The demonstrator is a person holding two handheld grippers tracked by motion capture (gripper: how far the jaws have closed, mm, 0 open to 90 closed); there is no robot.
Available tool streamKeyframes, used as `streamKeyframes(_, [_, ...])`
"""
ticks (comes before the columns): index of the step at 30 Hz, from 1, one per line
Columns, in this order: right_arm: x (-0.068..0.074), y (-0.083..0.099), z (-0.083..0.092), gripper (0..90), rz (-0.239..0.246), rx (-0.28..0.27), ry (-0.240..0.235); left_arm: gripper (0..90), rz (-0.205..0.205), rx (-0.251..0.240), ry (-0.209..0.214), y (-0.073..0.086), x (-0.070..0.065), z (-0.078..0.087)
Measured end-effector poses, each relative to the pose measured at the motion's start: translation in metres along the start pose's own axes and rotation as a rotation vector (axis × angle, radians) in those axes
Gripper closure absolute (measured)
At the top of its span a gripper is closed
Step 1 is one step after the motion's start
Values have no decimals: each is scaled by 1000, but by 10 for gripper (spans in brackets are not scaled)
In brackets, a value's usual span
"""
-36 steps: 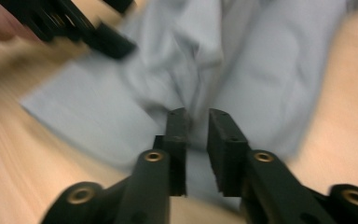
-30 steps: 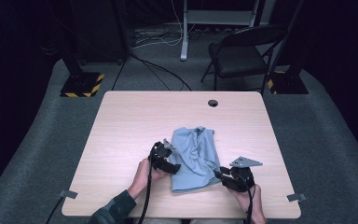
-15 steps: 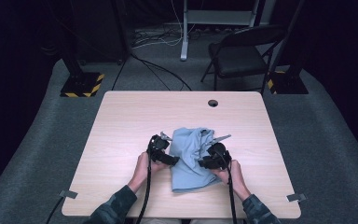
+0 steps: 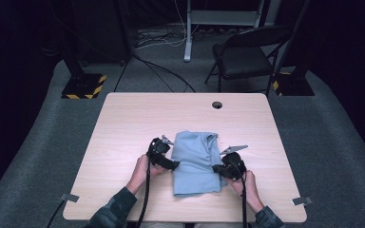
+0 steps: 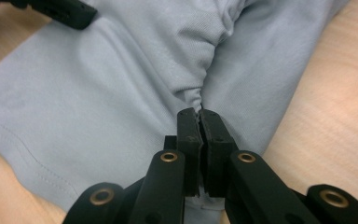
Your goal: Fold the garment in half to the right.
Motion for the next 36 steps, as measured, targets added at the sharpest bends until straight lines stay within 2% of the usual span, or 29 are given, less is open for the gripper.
streamKeyframes(3, [7,2,-2,873,13,15,-20,125,-9,7,9,1,2,3])
streamKeyframes(5, [11,-3,-3,841,21,-6,-30,122,-9,-4,-3,0,3,8])
streamKeyframes(7, [13,-9,0,774,14,-37,-36,121,-7,-31,28,-4,-4,18])
streamKeyframes(10, [18,-11,3,732,21,-48,-49,123,-69,-22,80,0,-25,28])
streamKeyframes(12, [21,-6,0,729,38,-11,-44,124,-127,19,66,9,-33,26])
streamKeyframes(13, [20,-3,-3,734,53,5,-33,124,-136,34,61,13,-35,25])
streamKeyframes(14, [19,1,-5,744,62,25,-25,123,-132,38,72,16,-35,24])
streamKeyframes(16, [18,6,-6,759,77,44,-9,121,-139,57,68,21,-33,25])
streamKeyframes(19, [21,8,-4,759,98,57,-6,122,-106,58,96,27,-31,27])
streamKeyframes(21, [22,7,-4,725,105,63,-28,121,-90,50,108,26,-28,29])
streamKeyframes(23, [20,3,-4,702,76,50,-56,121,-56,22,123,20,-23,32])
streamKeyframes(27, [10,-18,-3,670,23,-11,-55,122,-13,-30,61,1,-6,32])
streamKeyframes(31, [-2,-43,-13,623,11,-66,-9,121,38,-62,-5,-19,12,21])
streamKeyframes(33, [-7,-50,-22,612,-2,-59,3,119,29,-52,-33,-25,15,12])
streamKeyframes(36, [-9,-50,-38,678,8,-21,18,121,1,-9,-45,-24,12,-3])
Point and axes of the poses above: each handheld gripper's, and its own axes: z roughly backward along the jaws, y roughly out of its underside, x roughly to its left, the point moved 6 cm from there along -z, roughly forward along the jaws, and after that the axes turned 12 degrees about -x, right-handed, at the moved point
